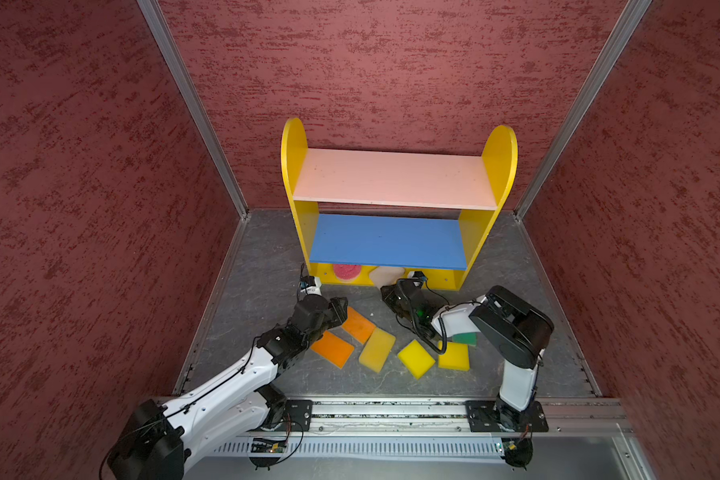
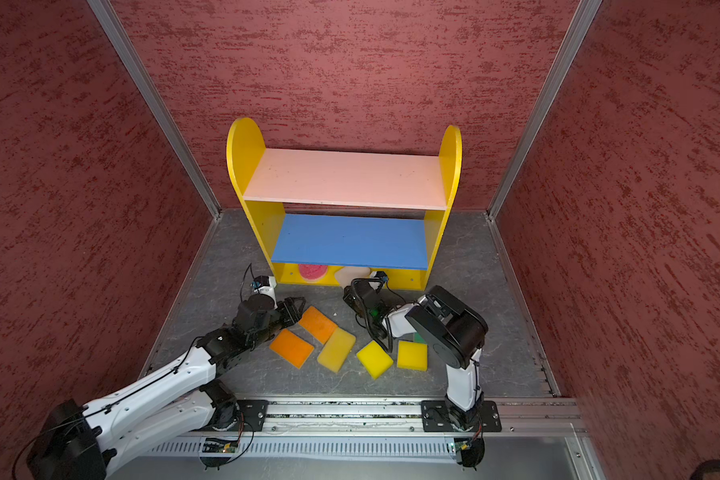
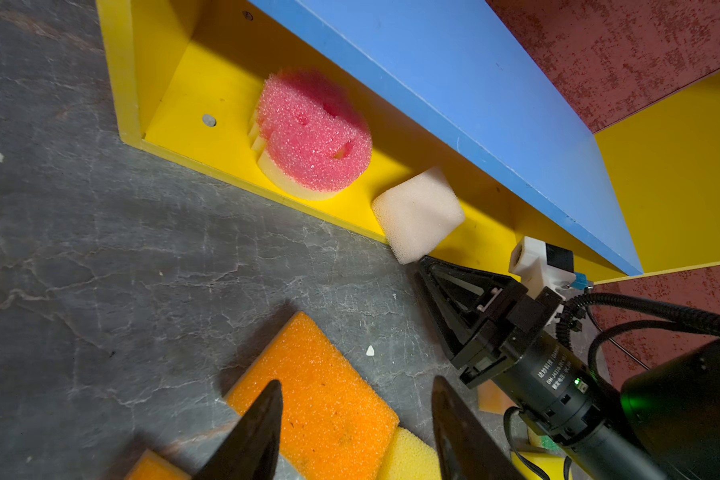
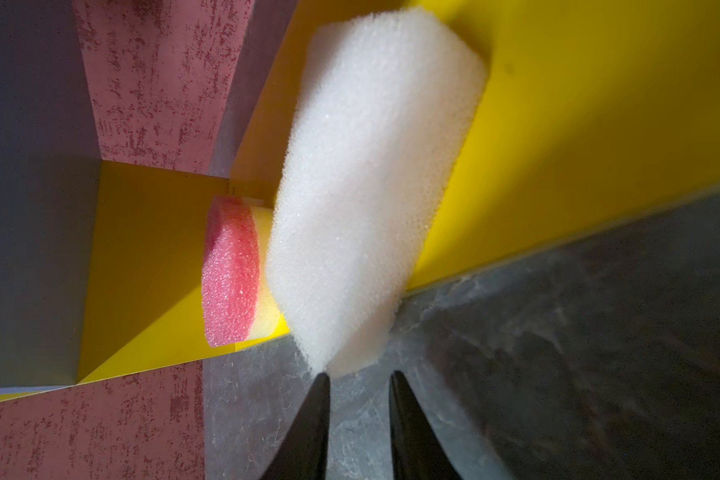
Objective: Place and organize the cleaning sponges onto the shelf
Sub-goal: 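Open right gripper and release the white sponge beside the pink sponge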
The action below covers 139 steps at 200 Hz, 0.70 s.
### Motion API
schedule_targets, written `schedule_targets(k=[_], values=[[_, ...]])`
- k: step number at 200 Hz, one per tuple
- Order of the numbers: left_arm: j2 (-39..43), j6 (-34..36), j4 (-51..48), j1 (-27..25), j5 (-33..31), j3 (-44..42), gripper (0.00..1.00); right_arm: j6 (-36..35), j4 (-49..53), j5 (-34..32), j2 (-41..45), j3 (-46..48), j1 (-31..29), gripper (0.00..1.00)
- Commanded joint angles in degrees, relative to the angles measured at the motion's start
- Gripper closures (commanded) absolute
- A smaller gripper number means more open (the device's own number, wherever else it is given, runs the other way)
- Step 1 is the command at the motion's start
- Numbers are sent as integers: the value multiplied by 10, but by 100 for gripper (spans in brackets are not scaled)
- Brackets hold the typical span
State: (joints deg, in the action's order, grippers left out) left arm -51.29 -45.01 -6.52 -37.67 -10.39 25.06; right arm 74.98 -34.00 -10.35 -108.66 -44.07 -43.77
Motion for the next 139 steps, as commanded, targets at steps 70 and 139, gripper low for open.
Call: schedule_targets(k=[70,139], values=[[5,6,-9,-3,-6,-10,42,22,1,-39,1,6,13,78],[-41,14,34,-6,24,-11,49,15,-10,-30,24,28,21,79]])
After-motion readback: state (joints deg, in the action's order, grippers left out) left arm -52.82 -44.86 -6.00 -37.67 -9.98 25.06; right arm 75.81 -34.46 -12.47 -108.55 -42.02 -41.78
